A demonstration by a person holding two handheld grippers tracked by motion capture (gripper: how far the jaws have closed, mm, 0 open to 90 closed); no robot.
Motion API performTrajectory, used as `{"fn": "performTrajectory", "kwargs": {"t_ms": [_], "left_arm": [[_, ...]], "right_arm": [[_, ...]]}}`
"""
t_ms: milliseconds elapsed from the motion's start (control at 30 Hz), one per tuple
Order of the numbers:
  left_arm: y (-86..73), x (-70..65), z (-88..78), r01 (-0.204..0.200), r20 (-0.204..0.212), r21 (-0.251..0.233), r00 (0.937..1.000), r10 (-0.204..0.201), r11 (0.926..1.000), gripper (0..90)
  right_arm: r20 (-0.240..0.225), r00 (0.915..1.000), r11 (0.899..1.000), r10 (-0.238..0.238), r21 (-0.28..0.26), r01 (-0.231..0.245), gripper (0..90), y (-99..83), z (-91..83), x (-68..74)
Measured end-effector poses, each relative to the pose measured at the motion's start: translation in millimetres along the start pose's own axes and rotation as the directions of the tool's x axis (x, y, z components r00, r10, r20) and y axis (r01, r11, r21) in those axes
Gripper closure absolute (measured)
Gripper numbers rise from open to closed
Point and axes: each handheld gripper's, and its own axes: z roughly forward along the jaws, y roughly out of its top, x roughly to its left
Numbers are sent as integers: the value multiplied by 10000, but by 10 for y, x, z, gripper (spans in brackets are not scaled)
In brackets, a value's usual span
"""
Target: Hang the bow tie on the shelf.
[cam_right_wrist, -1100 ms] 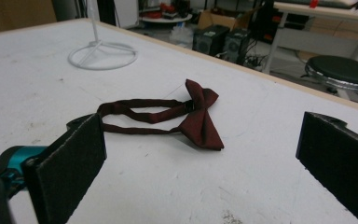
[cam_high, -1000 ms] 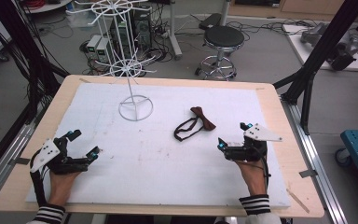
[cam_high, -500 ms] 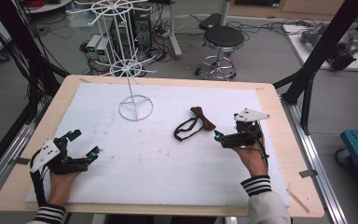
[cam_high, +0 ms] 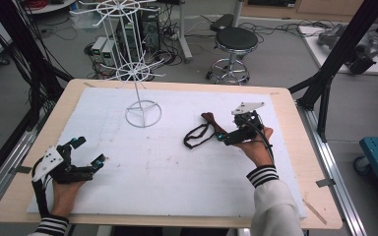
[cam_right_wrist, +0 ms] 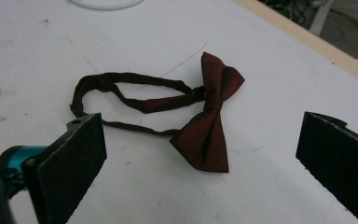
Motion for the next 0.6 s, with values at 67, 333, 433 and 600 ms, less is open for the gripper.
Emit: {"fn": "performTrajectory", "kwargs": {"t_ms": [67,333,433,600], "left_arm": [[0,0,0,1,4,-1,10000,-1,10000,24],[0,5,-2,13,-5,-13,10000,-13,10000,24],[0,4,-1,3,-3,-12,10000,-3,10000,24],[0,3,-1,-4,-17,1,10000,4,10000,24]], "right_arm": [[-194,9997,9998,131,165,-128,8,35,49,-27],[-186,9998,9945,-100,1041,119,8,157,238,-74],[-309,9995,9918,-3,1275,43,27,157,326,-69],[-235,9997,9878,-42,1556,79,35,141,411,-70]]}}
